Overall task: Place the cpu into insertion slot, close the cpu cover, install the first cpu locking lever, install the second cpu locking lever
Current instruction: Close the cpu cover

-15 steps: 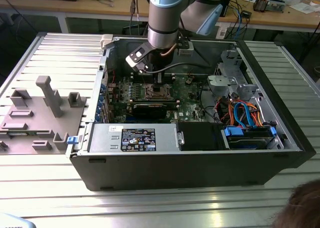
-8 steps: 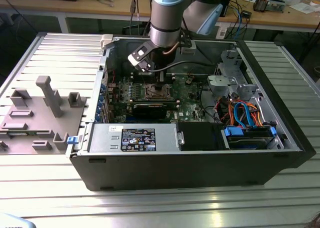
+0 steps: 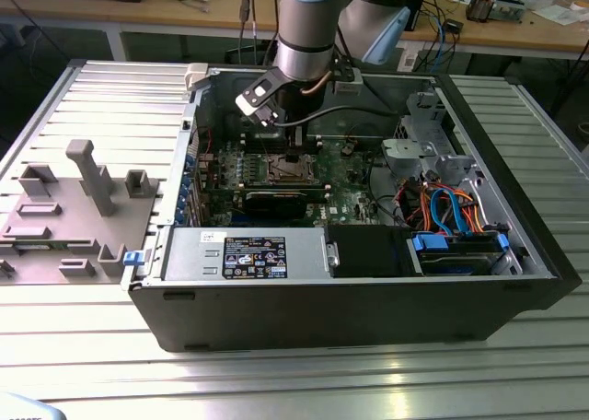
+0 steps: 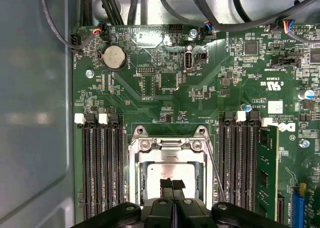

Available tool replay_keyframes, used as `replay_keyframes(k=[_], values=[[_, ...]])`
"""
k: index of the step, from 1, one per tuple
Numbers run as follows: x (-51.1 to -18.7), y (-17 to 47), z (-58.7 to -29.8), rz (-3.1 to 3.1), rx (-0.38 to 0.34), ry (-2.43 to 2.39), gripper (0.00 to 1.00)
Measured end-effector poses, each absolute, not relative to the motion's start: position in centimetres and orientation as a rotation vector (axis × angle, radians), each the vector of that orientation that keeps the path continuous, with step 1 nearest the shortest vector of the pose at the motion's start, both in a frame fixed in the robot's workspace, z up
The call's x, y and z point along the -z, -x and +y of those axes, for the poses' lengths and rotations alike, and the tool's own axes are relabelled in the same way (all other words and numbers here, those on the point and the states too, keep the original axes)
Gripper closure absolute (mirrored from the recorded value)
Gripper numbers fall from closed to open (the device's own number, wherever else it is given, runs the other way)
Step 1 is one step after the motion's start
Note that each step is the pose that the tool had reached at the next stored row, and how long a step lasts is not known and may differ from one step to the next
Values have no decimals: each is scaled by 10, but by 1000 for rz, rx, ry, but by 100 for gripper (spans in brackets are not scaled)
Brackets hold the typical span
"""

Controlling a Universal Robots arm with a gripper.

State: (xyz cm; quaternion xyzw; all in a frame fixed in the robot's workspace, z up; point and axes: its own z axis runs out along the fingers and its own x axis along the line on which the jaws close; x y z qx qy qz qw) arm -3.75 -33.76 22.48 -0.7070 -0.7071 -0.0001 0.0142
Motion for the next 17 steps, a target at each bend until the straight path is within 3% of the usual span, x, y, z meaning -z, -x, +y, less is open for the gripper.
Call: replay_keyframes(k=[9, 17], values=[[-247, 37, -338, -2202, 0, 2201, 89], [-247, 37, -338, -2202, 0, 2201, 89]])
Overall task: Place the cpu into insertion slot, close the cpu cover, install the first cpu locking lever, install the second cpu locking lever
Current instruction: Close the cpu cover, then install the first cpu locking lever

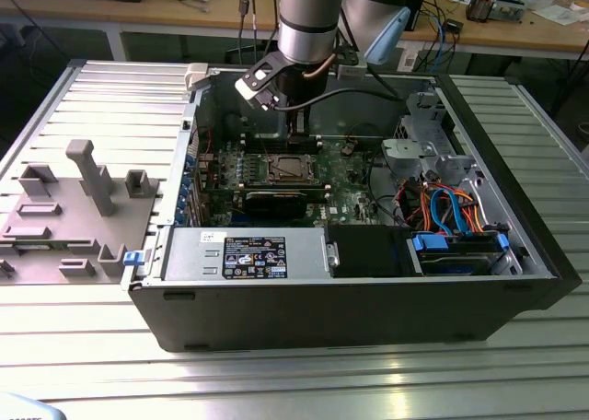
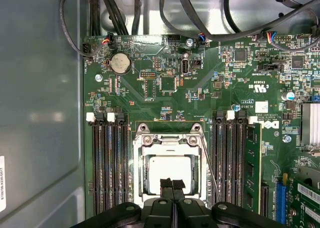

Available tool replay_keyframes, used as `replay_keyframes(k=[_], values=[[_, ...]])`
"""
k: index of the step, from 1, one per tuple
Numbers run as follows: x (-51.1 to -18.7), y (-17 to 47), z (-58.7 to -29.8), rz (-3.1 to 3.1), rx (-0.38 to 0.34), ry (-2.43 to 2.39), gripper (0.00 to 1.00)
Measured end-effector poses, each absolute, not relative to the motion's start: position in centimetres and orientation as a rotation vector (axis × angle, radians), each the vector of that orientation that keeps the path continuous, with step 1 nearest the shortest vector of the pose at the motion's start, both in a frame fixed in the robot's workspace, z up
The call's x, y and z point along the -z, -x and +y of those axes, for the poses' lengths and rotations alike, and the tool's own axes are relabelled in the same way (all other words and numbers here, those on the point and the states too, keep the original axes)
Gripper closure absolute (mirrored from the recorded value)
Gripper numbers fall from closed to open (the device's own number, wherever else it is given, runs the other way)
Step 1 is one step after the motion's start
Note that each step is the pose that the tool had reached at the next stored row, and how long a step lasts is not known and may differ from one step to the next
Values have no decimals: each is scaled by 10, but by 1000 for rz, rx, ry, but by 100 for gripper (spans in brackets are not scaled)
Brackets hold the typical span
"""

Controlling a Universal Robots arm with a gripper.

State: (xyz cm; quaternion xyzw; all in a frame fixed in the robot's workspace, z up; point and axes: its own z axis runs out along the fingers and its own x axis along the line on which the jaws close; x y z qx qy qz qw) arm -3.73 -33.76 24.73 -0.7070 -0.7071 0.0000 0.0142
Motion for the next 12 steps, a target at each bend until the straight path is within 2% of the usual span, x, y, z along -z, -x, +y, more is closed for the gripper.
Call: replay_keyframes(k=[12], values=[[-247, 37, -338, -2251, -1, 2151, 89]])
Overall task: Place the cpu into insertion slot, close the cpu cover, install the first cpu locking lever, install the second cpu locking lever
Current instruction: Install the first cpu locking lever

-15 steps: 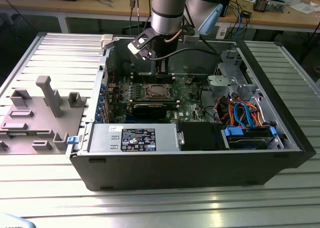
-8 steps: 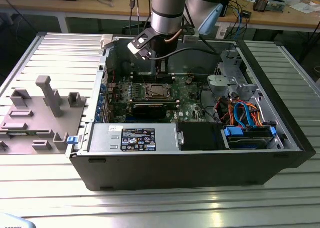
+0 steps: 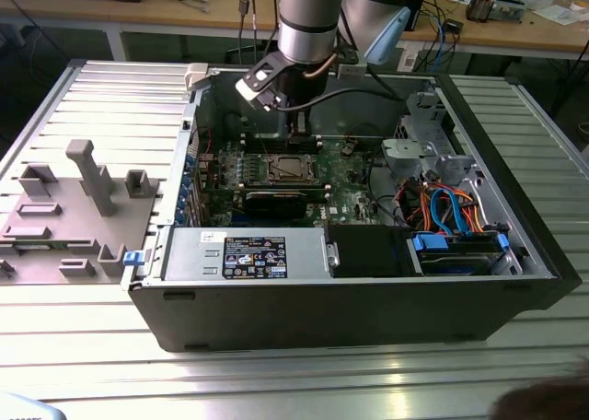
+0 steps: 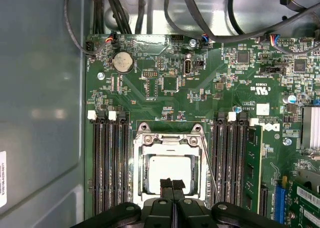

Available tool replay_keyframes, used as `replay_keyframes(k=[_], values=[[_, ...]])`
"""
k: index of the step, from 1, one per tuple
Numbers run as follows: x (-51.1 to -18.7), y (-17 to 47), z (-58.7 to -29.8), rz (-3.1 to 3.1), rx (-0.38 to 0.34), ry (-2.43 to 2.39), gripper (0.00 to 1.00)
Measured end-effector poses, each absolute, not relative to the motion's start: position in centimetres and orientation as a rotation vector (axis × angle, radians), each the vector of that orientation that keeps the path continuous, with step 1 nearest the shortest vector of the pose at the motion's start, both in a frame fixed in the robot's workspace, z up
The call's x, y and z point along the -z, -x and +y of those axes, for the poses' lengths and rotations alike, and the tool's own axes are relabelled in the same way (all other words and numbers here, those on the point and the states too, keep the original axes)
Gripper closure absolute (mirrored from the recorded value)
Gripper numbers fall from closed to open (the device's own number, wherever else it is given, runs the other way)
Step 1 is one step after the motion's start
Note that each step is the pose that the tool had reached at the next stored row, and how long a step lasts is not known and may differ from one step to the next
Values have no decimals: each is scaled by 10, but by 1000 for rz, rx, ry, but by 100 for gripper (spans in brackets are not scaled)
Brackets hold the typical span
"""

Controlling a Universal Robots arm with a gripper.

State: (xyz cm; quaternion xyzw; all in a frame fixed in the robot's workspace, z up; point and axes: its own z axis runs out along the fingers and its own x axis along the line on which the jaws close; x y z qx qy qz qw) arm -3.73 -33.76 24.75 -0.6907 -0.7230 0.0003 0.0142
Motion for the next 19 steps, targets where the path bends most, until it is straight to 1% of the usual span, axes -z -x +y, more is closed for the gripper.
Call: replay_keyframes(k=[19], values=[[-247, 37, -338, -2479, -6, 1883, 89]])
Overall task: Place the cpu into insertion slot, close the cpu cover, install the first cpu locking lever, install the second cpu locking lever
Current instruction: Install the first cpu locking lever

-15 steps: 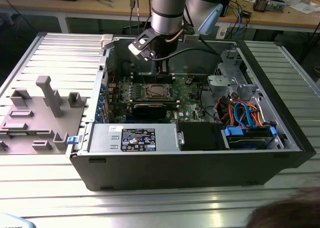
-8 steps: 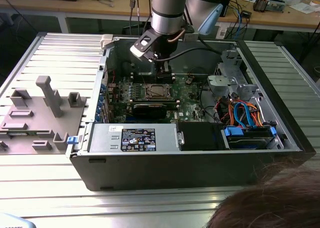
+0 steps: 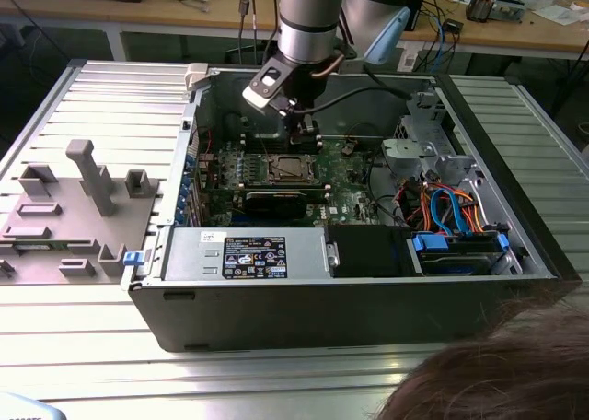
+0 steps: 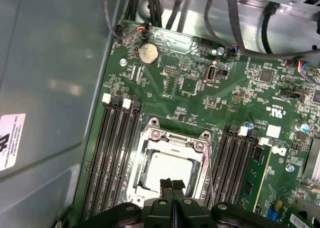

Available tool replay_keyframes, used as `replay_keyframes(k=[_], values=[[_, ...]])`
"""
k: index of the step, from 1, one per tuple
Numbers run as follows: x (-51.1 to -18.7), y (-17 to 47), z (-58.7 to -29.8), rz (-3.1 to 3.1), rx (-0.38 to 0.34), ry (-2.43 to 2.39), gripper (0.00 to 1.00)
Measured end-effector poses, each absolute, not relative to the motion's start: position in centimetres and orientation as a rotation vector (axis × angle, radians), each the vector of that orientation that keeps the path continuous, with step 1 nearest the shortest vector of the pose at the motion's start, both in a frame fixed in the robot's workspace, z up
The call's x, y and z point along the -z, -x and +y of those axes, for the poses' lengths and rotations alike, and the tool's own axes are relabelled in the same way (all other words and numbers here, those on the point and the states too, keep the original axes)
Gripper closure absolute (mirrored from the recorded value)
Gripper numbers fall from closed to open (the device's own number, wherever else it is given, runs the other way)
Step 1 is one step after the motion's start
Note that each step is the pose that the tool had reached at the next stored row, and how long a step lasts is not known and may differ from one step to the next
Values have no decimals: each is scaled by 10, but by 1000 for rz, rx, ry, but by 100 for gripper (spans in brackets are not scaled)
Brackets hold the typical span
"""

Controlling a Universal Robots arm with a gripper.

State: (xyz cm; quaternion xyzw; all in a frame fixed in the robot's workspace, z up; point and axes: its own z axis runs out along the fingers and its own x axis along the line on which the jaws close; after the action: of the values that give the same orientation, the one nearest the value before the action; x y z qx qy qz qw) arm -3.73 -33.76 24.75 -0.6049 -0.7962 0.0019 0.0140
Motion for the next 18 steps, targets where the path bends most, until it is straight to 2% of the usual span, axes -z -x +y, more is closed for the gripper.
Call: replay_keyframes(k=[18], values=[[-247, 37, -338, -2669, -10, 1604, 89]])
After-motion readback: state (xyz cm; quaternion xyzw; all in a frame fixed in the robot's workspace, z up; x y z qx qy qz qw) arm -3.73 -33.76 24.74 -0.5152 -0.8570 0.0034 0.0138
